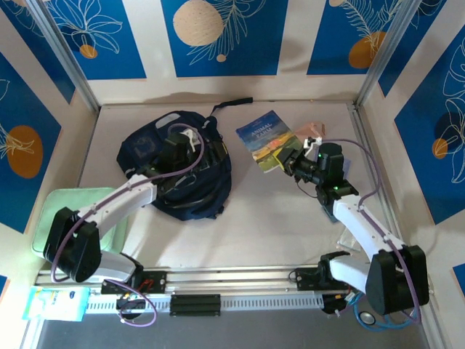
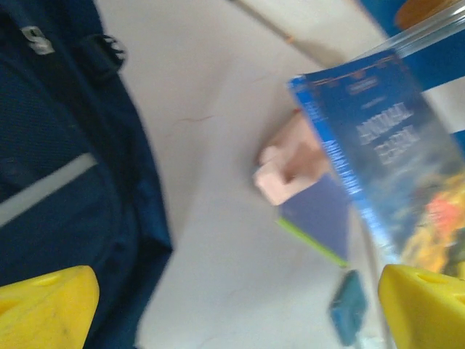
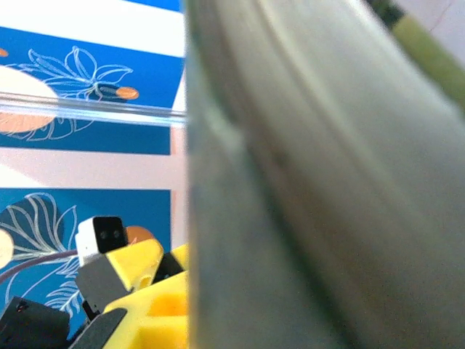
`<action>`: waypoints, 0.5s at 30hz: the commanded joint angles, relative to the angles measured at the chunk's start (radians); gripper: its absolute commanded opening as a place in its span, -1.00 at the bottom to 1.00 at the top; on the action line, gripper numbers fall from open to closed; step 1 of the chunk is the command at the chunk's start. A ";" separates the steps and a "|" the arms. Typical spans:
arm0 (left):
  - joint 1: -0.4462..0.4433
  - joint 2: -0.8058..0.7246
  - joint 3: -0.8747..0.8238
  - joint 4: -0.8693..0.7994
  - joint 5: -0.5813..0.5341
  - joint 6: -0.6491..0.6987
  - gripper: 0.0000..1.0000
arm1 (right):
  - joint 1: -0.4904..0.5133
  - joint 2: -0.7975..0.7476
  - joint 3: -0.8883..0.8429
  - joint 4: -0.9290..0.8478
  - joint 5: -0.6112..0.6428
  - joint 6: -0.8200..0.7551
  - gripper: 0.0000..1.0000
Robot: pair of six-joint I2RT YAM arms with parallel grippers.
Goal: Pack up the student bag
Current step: Open the student bag at the top-left of the table.
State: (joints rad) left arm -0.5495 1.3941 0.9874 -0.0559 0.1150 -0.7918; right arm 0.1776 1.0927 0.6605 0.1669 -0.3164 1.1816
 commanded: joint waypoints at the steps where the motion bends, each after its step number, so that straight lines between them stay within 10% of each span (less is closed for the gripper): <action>1: 0.004 -0.011 0.087 -0.331 -0.111 0.357 0.99 | -0.027 -0.050 0.056 -0.142 -0.001 -0.114 -1.00; 15: -0.066 0.252 0.307 -0.703 -0.390 0.758 0.93 | -0.036 -0.053 0.060 -0.201 0.011 -0.120 -1.00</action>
State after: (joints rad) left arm -0.5854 1.5929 1.2419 -0.6411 -0.1932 -0.1471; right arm 0.1436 1.0546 0.6788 -0.0631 -0.2977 1.0874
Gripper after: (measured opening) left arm 0.973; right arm 0.138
